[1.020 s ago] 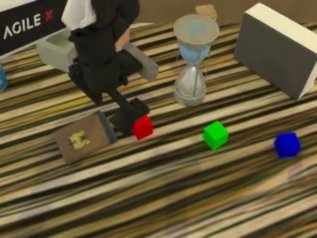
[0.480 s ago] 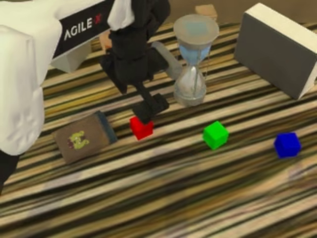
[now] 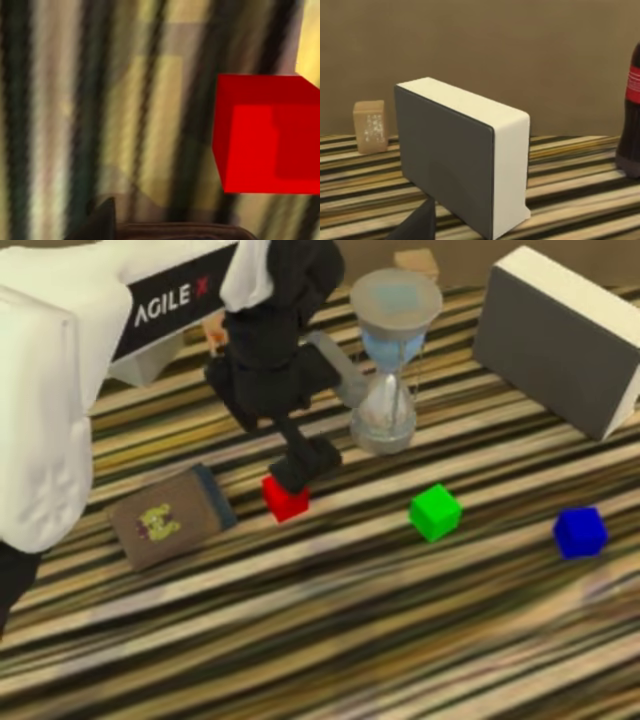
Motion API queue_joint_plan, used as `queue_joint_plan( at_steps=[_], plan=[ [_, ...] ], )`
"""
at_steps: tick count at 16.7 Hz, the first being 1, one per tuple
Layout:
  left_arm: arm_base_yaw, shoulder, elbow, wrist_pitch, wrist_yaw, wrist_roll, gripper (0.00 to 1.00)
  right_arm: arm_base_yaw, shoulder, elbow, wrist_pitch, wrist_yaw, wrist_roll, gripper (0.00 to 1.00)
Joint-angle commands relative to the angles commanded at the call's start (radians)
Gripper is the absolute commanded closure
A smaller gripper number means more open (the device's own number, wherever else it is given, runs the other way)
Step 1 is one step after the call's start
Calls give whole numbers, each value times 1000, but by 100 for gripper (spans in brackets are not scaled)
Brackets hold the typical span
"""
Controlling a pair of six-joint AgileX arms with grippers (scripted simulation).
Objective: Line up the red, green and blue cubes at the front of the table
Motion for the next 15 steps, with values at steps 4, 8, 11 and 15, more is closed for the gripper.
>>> queue_joint_plan(
  at_steps=[4, 8, 11, 15],
  plan=[
    [-1, 48, -109, 172, 1, 0, 0, 0, 0, 0, 0, 0, 0, 0],
    [-1, 80, -171, 255, 1, 0, 0, 0, 0, 0, 0, 0, 0, 0],
    [-1, 80, -171, 255, 1, 0, 0, 0, 0, 0, 0, 0, 0, 0],
    [-1, 80, -171, 255, 1, 0, 30, 0, 0, 0, 0, 0, 0, 0]
  ],
)
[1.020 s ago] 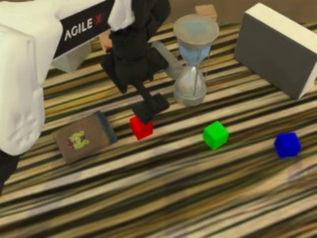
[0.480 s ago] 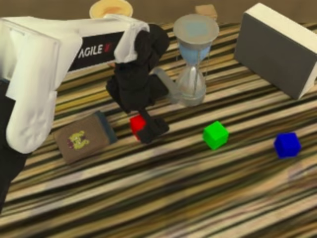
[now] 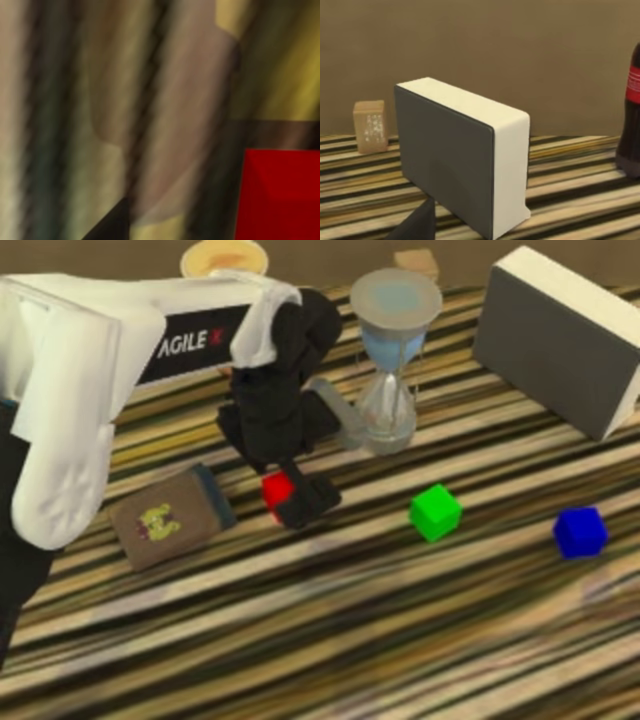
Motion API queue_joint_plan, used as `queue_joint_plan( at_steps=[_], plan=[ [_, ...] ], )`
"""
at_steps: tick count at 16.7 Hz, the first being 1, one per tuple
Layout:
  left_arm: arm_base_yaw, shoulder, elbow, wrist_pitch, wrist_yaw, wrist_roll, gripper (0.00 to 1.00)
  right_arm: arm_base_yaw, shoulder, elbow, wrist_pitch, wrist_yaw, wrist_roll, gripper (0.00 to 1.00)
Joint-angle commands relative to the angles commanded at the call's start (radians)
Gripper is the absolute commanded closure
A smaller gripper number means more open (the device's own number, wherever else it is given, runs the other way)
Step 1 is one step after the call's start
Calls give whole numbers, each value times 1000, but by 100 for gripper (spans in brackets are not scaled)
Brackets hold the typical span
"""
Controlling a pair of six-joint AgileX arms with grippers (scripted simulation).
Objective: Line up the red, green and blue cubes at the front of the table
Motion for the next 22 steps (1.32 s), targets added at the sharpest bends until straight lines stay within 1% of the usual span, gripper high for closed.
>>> queue_joint_plan(
  at_steps=[9, 10, 17, 18, 20, 22],
  plan=[
    [0, 0, 0, 0, 0, 0, 98, 0, 0, 0, 0, 0, 0, 0],
    [0, 0, 0, 0, 0, 0, 100, 0, 0, 0, 0, 0, 0, 0],
    [0, 0, 0, 0, 0, 0, 100, 0, 0, 0, 0, 0, 0, 0],
    [0, -38, 5, -16, 15, -10, 100, 0, 0, 0, 0, 0, 0, 0],
    [1, -41, 21, -34, 16, -9, 100, 0, 0, 0, 0, 0, 0, 0],
    [7, -55, 64, -92, 16, -12, 100, 0, 0, 0, 0, 0, 0, 0]
  ],
)
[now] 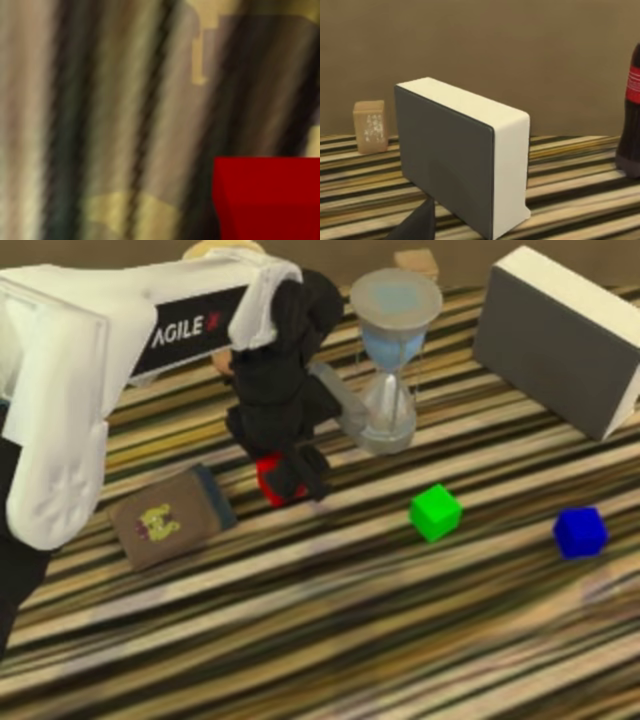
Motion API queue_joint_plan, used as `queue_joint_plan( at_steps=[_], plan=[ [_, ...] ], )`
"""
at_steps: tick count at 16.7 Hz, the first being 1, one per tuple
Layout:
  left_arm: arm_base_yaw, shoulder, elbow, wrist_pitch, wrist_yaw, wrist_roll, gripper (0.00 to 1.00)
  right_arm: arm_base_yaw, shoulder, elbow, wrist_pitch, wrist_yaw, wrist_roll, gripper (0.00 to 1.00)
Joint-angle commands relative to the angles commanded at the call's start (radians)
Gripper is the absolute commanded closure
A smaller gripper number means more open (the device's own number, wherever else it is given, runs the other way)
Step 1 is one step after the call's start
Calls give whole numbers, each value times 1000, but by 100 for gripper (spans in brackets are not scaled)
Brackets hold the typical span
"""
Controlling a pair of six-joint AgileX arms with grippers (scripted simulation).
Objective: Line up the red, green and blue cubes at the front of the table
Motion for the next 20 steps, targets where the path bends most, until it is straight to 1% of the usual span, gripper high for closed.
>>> queue_joint_plan(
  at_steps=[4, 11, 15, 20],
  plan=[
    [10, -38, 96, -141, -1, 0, 100, 0, 0, 0, 0, 0, 0, 0],
    [2, -57, 94, -150, -1, 7, 100, 0, 0, 0, 0, 0, 0, 0],
    [-37, -180, -56, -108, -1, 62, 100, 0, 0, 0, 0, 0, 0, 0],
    [-117, -419, -414, -33, -1, 177, 100, 0, 0, 0, 0, 0, 0, 0]
  ],
)
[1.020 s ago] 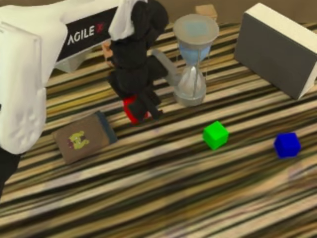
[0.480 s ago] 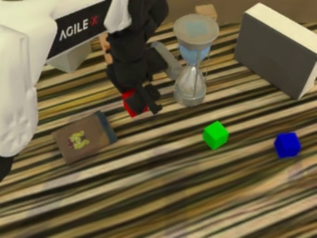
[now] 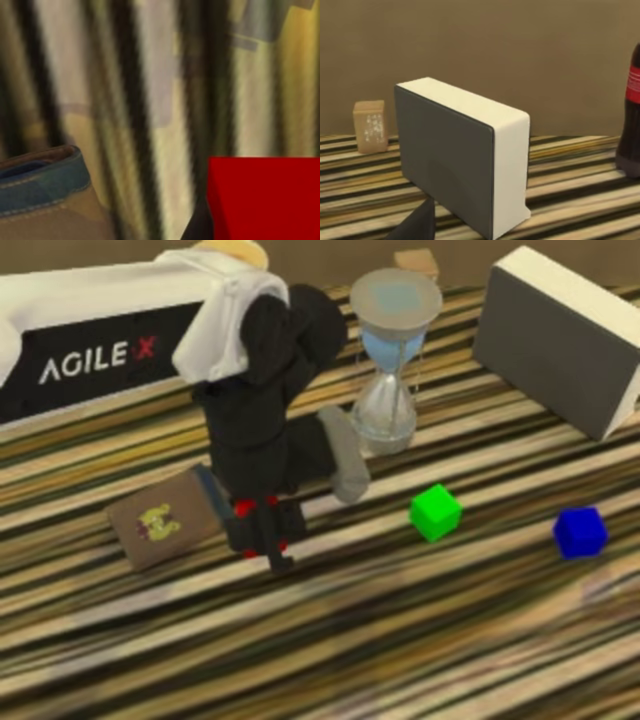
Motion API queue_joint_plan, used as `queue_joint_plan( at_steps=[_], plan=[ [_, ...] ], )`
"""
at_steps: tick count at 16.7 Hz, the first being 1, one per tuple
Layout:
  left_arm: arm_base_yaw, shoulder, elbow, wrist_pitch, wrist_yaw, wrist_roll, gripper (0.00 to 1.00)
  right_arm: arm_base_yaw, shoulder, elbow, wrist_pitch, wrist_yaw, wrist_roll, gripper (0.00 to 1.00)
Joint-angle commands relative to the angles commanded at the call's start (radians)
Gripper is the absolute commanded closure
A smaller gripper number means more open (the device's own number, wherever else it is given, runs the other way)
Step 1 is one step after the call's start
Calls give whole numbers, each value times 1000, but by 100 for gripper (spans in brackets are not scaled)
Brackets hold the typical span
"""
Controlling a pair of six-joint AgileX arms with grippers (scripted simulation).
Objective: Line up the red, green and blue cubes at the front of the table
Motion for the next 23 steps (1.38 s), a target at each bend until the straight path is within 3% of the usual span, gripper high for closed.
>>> queue_joint_plan(
  at_steps=[6, 14, 23],
  plan=[
    [-84, -246, -313, 82, 0, 119, 100, 0, 0, 0, 0, 0, 0, 0],
    [-87, -258, -343, 105, 0, 130, 100, 0, 0, 0, 0, 0, 0, 0],
    [-94, -146, -490, 368, 0, 129, 100, 0, 0, 0, 0, 0, 0, 0]
  ],
)
